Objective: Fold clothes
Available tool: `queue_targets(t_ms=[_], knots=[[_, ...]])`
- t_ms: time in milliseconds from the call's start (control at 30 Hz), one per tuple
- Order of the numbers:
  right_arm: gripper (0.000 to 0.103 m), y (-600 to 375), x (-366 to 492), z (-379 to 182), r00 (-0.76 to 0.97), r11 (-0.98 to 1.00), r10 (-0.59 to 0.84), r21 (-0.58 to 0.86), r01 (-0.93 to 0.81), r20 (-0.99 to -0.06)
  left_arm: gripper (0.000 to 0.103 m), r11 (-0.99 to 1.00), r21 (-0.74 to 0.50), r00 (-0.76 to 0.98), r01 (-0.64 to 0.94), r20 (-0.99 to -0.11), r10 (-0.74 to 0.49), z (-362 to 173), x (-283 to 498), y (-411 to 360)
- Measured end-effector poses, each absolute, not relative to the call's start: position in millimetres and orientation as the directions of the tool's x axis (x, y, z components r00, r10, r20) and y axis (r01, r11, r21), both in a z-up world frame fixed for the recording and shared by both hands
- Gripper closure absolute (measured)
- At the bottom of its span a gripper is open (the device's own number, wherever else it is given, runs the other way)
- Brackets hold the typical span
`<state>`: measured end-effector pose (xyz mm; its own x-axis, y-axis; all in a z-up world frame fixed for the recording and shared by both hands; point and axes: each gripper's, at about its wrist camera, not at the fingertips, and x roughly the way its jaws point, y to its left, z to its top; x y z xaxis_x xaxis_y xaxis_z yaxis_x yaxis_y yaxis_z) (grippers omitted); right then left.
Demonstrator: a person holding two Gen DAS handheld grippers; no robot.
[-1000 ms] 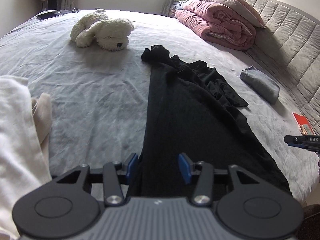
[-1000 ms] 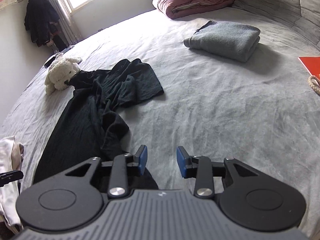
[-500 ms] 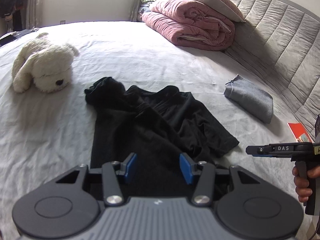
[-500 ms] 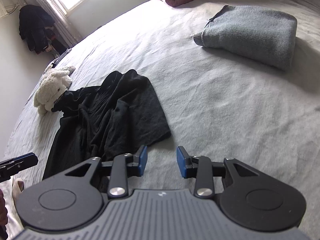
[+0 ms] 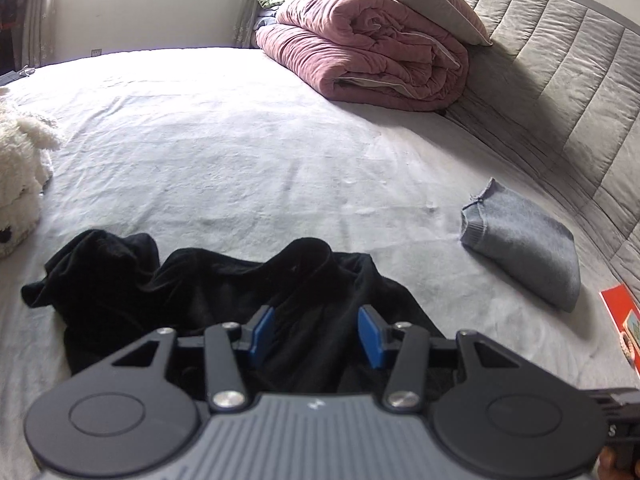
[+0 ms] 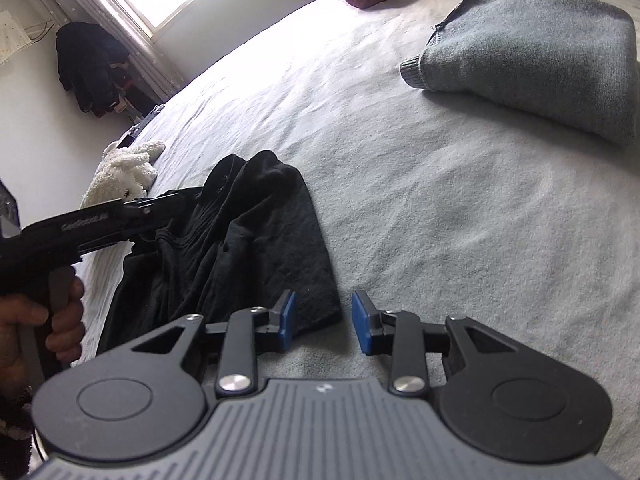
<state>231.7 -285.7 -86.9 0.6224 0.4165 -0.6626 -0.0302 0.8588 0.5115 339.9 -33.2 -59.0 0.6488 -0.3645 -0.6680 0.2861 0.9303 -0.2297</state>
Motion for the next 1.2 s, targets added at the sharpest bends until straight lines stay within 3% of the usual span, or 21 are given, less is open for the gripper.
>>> queue_targets(t_ms=[267, 367, 400, 467, 500, 533, 567, 833, 1200], knots=[[0.069, -289, 234, -96, 0.635, 0.816, 0.463, 0.578, -0.032, -0.618, 0.057, 0.936, -0.292, 0.641, 0.195, -0.684, -0.347, -77, 387, -51], [0.072, -288, 235, -98, 0.64, 0.814, 0.46, 0.58, -0.027, -0.615, 0.062, 0.934, -0.314, 0.635, 0.17, -0.689, -0.348, -82, 399, -57], [0.074, -287, 235, -98, 0.642, 0.817, 0.454, 0.576, -0.025, -0.617, 0.066, 0.935, -0.313, 0.636, 0.165, -0.691, -0.343, -83, 401, -58], [0.09, -286, 236, -98, 0.647, 0.825, 0.441, 0.565, -0.02, -0.621, 0.077, 0.941, -0.302, 0.645, 0.154, -0.691, -0.327, -85, 403, -63], [0.096, -287, 236, -96, 0.656, 0.834, 0.426, 0.551, -0.017, -0.624, 0.087, 0.941, -0.303, 0.648, 0.15, -0.689, -0.325, -86, 404, -64], [0.101, -289, 236, -94, 0.664, 0.843, 0.41, 0.538, -0.013, -0.626, 0.099, 0.941, -0.306, 0.65, 0.146, -0.687, -0.324, -86, 404, -65], [0.101, -291, 237, -92, 0.672, 0.851, 0.394, 0.525, -0.009, -0.627, 0.101, 0.941, -0.307, 0.657, 0.144, -0.681, -0.323, -86, 404, -66], [0.101, -312, 246, -67, 0.742, 0.91, 0.248, 0.413, 0.043, -0.623, 0.102, 0.94, -0.295, 0.71, 0.172, -0.624, -0.326, -72, 407, -66], [0.101, -327, 281, -36, 0.819, 0.986, -0.026, 0.121, 0.117, -0.573, 0.102, 0.929, -0.335, 0.759, 0.154, -0.562, -0.329, -69, 426, -63]])
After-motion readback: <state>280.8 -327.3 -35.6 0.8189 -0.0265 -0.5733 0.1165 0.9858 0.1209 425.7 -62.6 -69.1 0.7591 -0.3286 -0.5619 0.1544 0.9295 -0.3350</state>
